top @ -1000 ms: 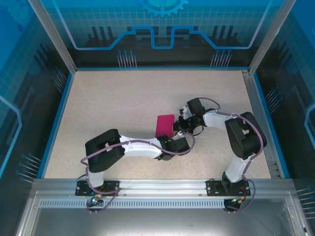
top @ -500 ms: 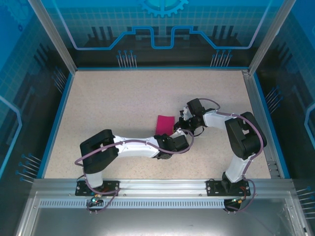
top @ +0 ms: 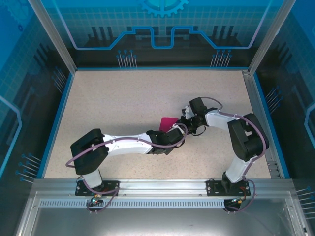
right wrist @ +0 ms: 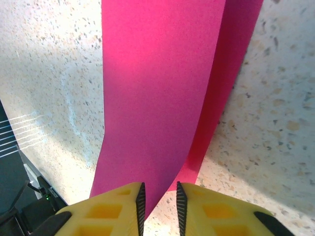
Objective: Fold a paper plane with a square sheet of paper (pick it up from the middle)
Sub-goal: Third fold the triangle at the center of the table.
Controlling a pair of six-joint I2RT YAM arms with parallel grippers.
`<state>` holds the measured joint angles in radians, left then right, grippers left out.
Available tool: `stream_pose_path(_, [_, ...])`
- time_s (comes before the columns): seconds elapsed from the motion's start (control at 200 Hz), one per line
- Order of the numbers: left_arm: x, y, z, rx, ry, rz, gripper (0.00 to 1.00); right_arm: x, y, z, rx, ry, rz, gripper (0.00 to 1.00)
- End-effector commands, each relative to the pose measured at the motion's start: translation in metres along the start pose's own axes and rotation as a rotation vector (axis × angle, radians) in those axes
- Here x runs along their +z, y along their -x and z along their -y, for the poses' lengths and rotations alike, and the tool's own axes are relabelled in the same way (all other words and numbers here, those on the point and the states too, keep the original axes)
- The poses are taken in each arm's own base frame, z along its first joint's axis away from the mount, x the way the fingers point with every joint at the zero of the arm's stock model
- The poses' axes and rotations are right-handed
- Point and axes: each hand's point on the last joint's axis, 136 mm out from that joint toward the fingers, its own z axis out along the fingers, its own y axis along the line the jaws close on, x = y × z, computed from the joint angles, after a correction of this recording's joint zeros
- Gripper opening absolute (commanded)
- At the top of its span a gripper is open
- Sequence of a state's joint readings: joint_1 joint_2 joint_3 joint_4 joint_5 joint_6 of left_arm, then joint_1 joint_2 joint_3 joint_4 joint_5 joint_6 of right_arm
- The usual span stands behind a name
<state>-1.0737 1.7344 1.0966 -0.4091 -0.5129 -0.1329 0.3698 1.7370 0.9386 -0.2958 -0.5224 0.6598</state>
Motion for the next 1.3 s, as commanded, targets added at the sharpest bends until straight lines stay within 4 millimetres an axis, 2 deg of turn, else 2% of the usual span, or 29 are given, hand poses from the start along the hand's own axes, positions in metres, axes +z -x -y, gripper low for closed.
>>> stream_pose_path(0.0, [-0.006,0.003,0.001,-0.075,-0.066,0.014,0.00,-0.017,0.010,-0.010,-0.035,0.004,0.044,0.28])
stream_pose_path(0.165, [-0.006,0.000,0.000,-0.121,-0.122,0.005,0.00,-0.021,0.015,-0.015,-0.048,0.006,0.063,0.30])
stream_pose_path(0.29, [-0.004,-0.004,0.005,-0.136,-0.177,-0.015,0.00,-0.021,0.022,-0.022,-0.055,0.032,0.082,0.25])
stream_pose_path(0.47, [-0.004,-0.001,0.010,-0.166,-0.269,-0.030,0.00,-0.005,0.031,-0.026,-0.073,0.017,0.048,0.19])
stream_pose_path(0.65, [-0.002,0.001,0.008,-0.215,-0.329,-0.051,0.00,0.016,0.038,-0.001,-0.094,-0.115,0.000,0.15])
stream_pose_path(0.8, [0.004,-0.003,0.001,-0.307,-0.405,-0.088,0.00,0.024,0.038,0.019,-0.124,-0.197,-0.024,0.14])
stream_pose_path(0.965, [0.007,0.001,-0.002,-0.419,-0.545,-0.104,0.00,0.031,0.034,0.033,-0.133,-0.237,-0.055,0.14])
stream_pose_path(1.13, [0.003,0.008,-0.001,-0.463,-0.670,-0.120,0.04,0.033,0.036,0.036,-0.142,-0.251,-0.063,0.13])
stream_pose_path(1.295, [0.000,0.002,0.004,-0.441,-0.699,-0.163,0.06,0.029,0.042,0.026,-0.152,-0.236,-0.052,0.13])
